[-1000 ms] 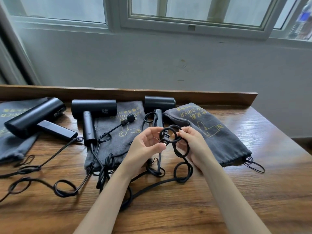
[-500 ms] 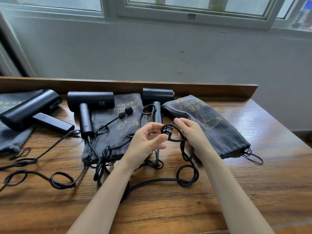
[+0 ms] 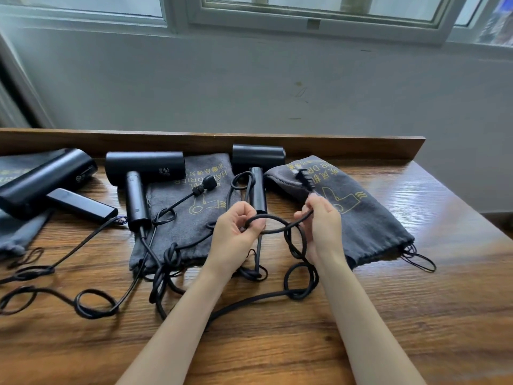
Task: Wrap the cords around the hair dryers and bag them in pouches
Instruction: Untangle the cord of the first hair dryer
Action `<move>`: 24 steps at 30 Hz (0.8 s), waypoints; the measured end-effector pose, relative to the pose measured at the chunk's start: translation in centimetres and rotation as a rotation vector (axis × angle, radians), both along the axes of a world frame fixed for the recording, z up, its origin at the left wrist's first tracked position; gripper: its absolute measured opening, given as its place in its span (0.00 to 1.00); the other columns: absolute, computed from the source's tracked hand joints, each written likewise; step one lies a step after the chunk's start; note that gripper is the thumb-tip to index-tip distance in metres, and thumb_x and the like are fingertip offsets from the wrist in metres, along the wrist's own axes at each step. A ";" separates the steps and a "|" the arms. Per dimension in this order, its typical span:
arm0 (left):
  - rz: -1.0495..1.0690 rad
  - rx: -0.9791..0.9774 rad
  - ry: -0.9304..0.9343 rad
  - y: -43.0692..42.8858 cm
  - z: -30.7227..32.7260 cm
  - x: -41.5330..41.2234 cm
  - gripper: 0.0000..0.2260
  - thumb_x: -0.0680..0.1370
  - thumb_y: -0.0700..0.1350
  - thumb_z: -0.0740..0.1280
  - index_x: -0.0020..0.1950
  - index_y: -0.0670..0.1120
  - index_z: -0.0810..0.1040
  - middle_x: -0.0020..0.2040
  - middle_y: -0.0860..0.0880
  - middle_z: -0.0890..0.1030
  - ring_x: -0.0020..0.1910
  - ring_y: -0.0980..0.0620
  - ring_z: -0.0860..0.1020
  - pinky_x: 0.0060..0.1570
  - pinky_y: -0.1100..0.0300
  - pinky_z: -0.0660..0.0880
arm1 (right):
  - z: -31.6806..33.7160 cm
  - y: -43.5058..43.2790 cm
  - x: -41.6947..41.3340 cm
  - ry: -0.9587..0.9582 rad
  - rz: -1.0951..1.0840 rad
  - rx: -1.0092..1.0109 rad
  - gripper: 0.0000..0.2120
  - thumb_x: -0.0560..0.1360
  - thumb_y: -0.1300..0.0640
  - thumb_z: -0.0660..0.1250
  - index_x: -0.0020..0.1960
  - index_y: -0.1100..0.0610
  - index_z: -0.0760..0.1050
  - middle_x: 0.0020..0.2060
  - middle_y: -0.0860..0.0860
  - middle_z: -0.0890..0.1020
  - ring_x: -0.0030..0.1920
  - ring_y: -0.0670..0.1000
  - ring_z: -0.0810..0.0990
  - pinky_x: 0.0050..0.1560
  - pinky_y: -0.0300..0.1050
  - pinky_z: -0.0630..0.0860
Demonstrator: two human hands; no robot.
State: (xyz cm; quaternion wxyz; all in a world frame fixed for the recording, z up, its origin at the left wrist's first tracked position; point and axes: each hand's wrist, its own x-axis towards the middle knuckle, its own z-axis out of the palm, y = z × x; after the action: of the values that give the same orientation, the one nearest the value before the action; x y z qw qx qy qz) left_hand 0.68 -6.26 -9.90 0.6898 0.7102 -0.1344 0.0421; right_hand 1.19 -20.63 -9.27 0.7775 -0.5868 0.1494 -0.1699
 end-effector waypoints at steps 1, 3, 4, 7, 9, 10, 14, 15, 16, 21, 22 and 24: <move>0.006 -0.034 0.018 0.0 0.1 0.0 0.12 0.76 0.31 0.63 0.36 0.43 0.67 0.34 0.48 0.73 0.28 0.62 0.75 0.30 0.65 0.73 | 0.3 -0.3 0.0 -0.001 -0.013 0.123 0.15 0.79 0.59 0.57 0.33 0.54 0.68 0.24 0.46 0.73 0.28 0.44 0.70 0.26 0.34 0.67; -0.005 -0.169 0.093 -0.1 0.3 0.1 0.08 0.78 0.33 0.60 0.40 0.41 0.70 0.40 0.47 0.78 0.39 0.56 0.82 0.39 0.63 0.79 | 0.8 -0.7 -0.3 -0.067 0.008 0.272 0.14 0.80 0.60 0.56 0.36 0.55 0.69 0.30 0.49 0.74 0.28 0.42 0.68 0.23 0.31 0.64; -0.024 -0.237 0.136 -0.1 0.4 0.1 0.07 0.79 0.33 0.58 0.43 0.40 0.72 0.43 0.46 0.80 0.43 0.52 0.83 0.43 0.62 0.80 | 1.1 -0.7 -0.5 -0.118 0.034 0.281 0.13 0.80 0.61 0.56 0.38 0.56 0.70 0.32 0.49 0.74 0.28 0.42 0.68 0.23 0.30 0.65; -0.141 -0.375 0.243 0.2 0.8 -0.1 0.08 0.80 0.35 0.56 0.45 0.40 0.74 0.48 0.44 0.82 0.51 0.46 0.81 0.52 0.56 0.79 | 1.4 -0.6 -1.1 -0.261 0.110 0.235 0.11 0.80 0.60 0.56 0.41 0.56 0.72 0.34 0.49 0.77 0.27 0.41 0.71 0.27 0.30 0.73; -0.177 -0.415 0.303 0.4 1.0 -0.2 0.11 0.80 0.36 0.56 0.41 0.39 0.74 0.40 0.45 0.82 0.49 0.45 0.81 0.50 0.55 0.78 | 1.5 -0.6 -1.3 -0.326 0.155 0.176 0.08 0.79 0.60 0.58 0.43 0.57 0.74 0.36 0.48 0.78 0.28 0.41 0.72 0.30 0.32 0.76; -0.164 -0.431 0.330 0.5 1.1 -0.2 0.13 0.80 0.37 0.55 0.37 0.40 0.72 0.36 0.46 0.79 0.47 0.46 0.81 0.49 0.54 0.78 | 1.5 -0.5 -1.5 -0.352 0.175 0.131 0.06 0.77 0.59 0.60 0.44 0.57 0.75 0.37 0.48 0.78 0.29 0.41 0.73 0.32 0.32 0.77; -0.120 -0.548 0.445 1.0 1.2 0.3 0.19 0.80 0.43 0.53 0.31 0.40 0.70 0.32 0.44 0.76 0.41 0.45 0.82 0.52 0.50 0.77 | 1.3 0.0 -1.8 -0.480 0.244 -0.272 0.08 0.74 0.64 0.65 0.45 0.54 0.80 0.40 0.45 0.81 0.38 0.42 0.77 0.41 0.35 0.77; -0.135 -0.551 0.458 1.1 1.2 0.3 0.17 0.80 0.43 0.54 0.35 0.38 0.74 0.36 0.41 0.80 0.45 0.43 0.82 0.55 0.48 0.76 | 1.1 0.1 -1.8 -0.526 0.276 -0.406 0.11 0.74 0.67 0.65 0.45 0.53 0.81 0.42 0.45 0.81 0.42 0.43 0.78 0.42 0.35 0.76; -0.144 -0.537 0.467 1.1 1.3 0.2 0.16 0.79 0.42 0.55 0.40 0.38 0.78 0.41 0.39 0.82 0.49 0.41 0.81 0.58 0.46 0.74 | 0.8 0.2 -1.8 -0.559 0.319 -0.527 0.12 0.74 0.68 0.65 0.46 0.53 0.82 0.43 0.46 0.80 0.44 0.45 0.78 0.44 0.36 0.75; -0.116 -0.291 0.375 0.7 1.2 -0.1 0.16 0.82 0.45 0.51 0.60 0.40 0.75 0.57 0.42 0.81 0.56 0.44 0.79 0.64 0.44 0.70 | 0.0 0.1 -1.8 -0.520 0.380 -0.866 0.16 0.72 0.63 0.63 0.50 0.46 0.83 0.44 0.42 0.81 0.49 0.48 0.79 0.49 0.36 0.73; -0.109 -0.252 0.344 0.7 1.2 -0.1 0.16 0.82 0.45 0.51 0.61 0.40 0.74 0.58 0.42 0.80 0.54 0.45 0.79 0.62 0.45 0.71 | 0.1 0.0 -2.0 -0.484 0.403 -0.857 0.18 0.70 0.64 0.60 0.49 0.46 0.83 0.43 0.43 0.81 0.49 0.47 0.79 0.49 0.36 0.73; -0.100 -0.237 0.306 0.7 1.3 -0.3 0.15 0.82 0.45 0.51 0.60 0.42 0.74 0.59 0.44 0.79 0.50 0.46 0.81 0.57 0.50 0.75 | 0.6 -0.1 -2.2 -0.413 0.465 -0.676 0.20 0.68 0.66 0.57 0.47 0.49 0.83 0.43 0.47 0.83 0.45 0.46 0.80 0.46 0.35 0.74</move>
State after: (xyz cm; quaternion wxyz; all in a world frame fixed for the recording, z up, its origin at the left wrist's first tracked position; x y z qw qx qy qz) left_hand 0.42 -5.59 -8.61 0.7822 0.6146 -0.0570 -0.0851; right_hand -1.04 -20.70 -8.69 0.5735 -0.7792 -0.2079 -0.1435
